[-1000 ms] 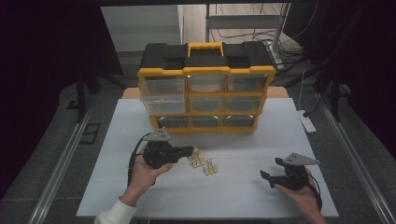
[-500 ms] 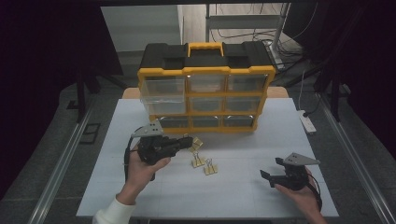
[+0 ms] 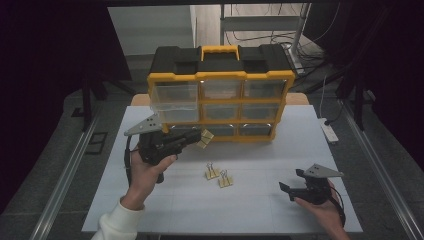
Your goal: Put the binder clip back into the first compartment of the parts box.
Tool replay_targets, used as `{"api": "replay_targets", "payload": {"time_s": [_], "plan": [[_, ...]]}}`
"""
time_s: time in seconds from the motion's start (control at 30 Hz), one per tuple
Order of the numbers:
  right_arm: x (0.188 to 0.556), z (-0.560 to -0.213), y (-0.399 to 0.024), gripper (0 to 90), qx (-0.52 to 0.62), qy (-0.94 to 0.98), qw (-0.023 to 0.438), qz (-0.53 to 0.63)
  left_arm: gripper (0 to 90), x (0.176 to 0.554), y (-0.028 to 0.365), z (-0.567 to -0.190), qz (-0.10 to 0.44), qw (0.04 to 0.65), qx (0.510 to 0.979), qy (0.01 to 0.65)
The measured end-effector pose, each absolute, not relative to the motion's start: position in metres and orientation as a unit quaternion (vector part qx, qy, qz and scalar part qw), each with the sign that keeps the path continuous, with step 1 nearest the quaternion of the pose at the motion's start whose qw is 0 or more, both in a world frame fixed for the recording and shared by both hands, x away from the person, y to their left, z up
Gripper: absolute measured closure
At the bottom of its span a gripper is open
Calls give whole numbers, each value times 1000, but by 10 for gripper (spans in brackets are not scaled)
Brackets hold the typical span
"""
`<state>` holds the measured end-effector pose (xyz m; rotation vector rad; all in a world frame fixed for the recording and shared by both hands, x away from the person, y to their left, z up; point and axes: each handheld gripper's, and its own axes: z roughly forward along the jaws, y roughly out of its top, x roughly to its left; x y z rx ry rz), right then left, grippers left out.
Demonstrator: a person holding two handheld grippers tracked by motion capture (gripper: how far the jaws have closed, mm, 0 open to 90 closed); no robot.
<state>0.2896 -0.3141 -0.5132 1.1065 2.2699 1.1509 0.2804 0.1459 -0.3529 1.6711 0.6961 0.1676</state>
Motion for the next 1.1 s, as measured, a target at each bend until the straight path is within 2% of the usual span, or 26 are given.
{"api": "replay_targets", "payload": {"time_s": [1.1], "plan": [[291,-515,-314,159,393,806,181,404,891,305,157,-306,108,638,701,300]]}}
